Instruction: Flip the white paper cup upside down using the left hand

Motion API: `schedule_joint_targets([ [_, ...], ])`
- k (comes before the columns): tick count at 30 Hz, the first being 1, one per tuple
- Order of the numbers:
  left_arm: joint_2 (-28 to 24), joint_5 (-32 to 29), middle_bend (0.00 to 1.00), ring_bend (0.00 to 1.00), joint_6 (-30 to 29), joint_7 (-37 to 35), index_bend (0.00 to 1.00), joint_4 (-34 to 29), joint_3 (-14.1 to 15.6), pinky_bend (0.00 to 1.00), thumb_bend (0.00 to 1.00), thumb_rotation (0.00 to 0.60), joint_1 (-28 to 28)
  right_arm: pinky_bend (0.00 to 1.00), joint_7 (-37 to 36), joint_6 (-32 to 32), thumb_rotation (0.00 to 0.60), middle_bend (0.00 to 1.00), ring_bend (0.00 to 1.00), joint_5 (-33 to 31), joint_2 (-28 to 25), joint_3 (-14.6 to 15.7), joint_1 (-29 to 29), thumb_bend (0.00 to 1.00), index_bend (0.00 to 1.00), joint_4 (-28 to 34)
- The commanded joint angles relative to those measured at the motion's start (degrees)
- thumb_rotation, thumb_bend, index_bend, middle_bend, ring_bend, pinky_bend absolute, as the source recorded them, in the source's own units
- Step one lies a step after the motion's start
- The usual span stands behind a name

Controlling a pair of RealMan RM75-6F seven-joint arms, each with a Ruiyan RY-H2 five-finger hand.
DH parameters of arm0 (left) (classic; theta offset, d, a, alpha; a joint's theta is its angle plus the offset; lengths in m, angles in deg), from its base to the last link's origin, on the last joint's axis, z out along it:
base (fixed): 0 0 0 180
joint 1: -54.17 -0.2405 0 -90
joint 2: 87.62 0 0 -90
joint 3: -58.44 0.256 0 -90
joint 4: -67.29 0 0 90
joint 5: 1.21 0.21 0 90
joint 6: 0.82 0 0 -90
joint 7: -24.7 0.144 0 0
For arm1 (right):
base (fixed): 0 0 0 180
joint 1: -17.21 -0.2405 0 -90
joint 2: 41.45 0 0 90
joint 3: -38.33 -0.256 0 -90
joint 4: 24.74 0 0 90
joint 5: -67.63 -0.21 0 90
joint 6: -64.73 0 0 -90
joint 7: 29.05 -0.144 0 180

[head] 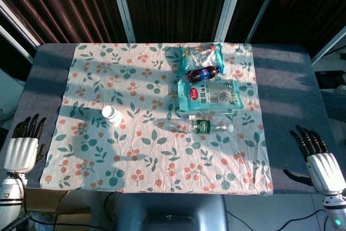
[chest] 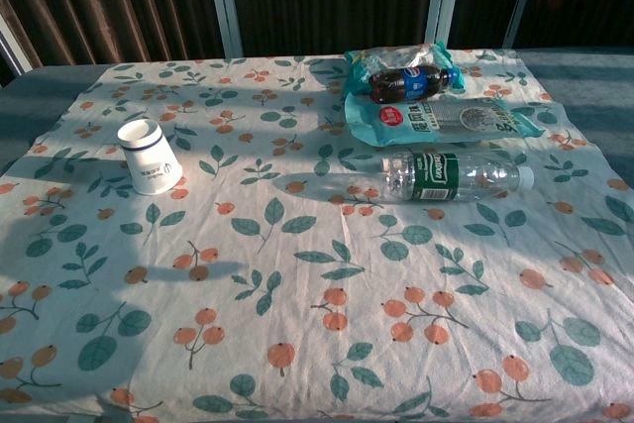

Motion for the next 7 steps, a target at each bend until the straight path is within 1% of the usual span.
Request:
schedule_joint_targets([
  [1,0.4,3.63,0.0,0.0,-0.76,-4.27,0.0,1.71,-0.7,0.14,0.42,0.6,-1.45,0.18,0.13,0.09,0.6,0.0,0.0,0.14,0.27,-0.1,-0.08,0.06,0.0,-0.1],
  [7,-0.02,5.59,0.0,0.0,2.08,-5.11,0.0,1.41,-1.13,0.14,0.42,0.6,-2.03,0.18,-0.14,0.35,0.6,0.0,0.0,0.3,0.34,-0.03,0.03,0.06,0.0,-0.33],
])
